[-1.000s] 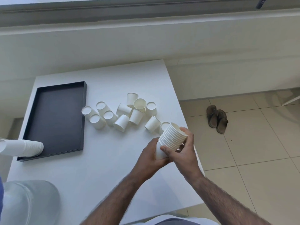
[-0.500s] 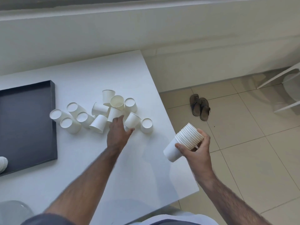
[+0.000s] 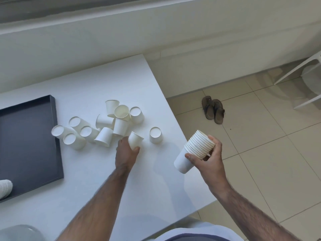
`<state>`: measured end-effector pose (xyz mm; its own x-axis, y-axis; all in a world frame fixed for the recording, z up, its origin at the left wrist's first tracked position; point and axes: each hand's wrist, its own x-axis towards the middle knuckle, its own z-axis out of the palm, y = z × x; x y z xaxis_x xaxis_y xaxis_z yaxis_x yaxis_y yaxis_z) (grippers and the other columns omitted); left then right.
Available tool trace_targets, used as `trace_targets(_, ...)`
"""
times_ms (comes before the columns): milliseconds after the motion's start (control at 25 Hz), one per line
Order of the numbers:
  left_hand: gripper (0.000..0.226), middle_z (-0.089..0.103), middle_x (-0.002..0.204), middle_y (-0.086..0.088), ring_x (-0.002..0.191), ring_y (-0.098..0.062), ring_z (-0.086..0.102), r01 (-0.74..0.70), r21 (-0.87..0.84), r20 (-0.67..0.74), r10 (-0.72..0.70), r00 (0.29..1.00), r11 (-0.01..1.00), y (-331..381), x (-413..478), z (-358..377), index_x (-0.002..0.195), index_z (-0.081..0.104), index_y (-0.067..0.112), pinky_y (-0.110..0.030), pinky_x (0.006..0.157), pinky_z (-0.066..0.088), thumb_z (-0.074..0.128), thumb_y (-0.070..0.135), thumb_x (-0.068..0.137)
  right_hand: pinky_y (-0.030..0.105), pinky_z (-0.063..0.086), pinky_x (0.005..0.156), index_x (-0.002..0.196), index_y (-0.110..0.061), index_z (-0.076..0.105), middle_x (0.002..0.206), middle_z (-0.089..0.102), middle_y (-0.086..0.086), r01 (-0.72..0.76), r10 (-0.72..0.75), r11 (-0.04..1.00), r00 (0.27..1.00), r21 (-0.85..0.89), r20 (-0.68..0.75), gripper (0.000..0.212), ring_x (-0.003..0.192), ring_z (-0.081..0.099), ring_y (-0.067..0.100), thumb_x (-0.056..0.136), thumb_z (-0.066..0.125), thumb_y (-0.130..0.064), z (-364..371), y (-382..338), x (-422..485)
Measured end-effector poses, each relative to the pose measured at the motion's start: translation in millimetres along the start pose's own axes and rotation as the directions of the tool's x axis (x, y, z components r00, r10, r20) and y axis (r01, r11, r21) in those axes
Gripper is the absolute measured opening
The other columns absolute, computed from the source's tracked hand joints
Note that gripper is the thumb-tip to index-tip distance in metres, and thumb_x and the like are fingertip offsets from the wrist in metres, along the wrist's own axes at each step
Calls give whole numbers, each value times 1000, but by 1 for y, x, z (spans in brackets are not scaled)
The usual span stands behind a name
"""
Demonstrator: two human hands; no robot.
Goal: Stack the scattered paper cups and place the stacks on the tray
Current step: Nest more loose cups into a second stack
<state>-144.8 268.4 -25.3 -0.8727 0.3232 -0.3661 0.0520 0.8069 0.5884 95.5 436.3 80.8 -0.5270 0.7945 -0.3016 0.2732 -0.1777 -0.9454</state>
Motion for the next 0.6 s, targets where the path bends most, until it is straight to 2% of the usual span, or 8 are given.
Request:
trace_targets(80, 61, 61, 128, -9, 112, -31, 63, 8, -131, -1, -9, 1000, 991, -13, -30, -15, 138, 51, 14, -42, 86, 54, 79, 19, 85, 27, 57, 80, 127, -59, 39, 123, 59, -14, 18, -18, 1000, 999, 14, 40, 89, 109, 66, 10, 58, 91, -42, 15, -7, 5)
trace_targets(200, 62, 64, 119, 1, 98, -21, 63, -33, -174, 47, 42, 998, 984, -23, -78, -36, 132, 48, 26, -29, 70, 47, 83, 18, 82, 20, 57, 75, 125, -64, 37, 113, 60, -32, 68, -70, 997, 992, 22, 109, 87, 101, 68, 1, 60, 92, -41, 49, -20, 8)
trace_targets(280, 63, 63, 116, 8, 95, -17, 64, -76, -202, 82, 94, 992, 976, -23, -101, -47, 129, 44, 34, -17, 65, 44, 84, 21, 83, 19, 57, 72, 124, -65, 36, 107, 59, -39, 103, -105, 994, 982, 20, 158, 86, 96, 68, -1, 62, 91, -41, 75, -31, 4)
trace_targets(360, 64, 62, 118, 11, 98, -13, 64, -122, -235, 98, 148, 984, 964, -18, -113, -57, 133, 44, 34, -15, 66, 44, 83, 22, 85, 18, 57, 70, 124, -66, 36, 107, 60, -39, 131, -132, 991, 971, 16, 198, 85, 94, 69, 0, 64, 91, -42, 96, -37, -1)
trace_targets(480, 61, 60, 122, 11, 105, -10, 62, -212, -266, 111, 249, 962, 940, -11, -122, -70, 134, 45, 36, -22, 77, 49, 80, 18, 87, 18, 57, 70, 127, -61, 37, 107, 61, -36, 155, -154, 988, 958, 16, 241, 84, 94, 69, 1, 64, 91, -44, 114, -41, -9)
trace_targets(600, 61, 60, 121, 15, 106, -4, 61, -219, -269, 173, 271, 947, 938, 0, -124, -74, 132, 47, 40, -20, 80, 49, 82, 23, 86, 22, 59, 72, 128, -60, 38, 110, 62, -32, 150, -151, 988, 955, 25, 256, 86, 98, 69, 2, 61, 91, -46, 113, -38, -11)
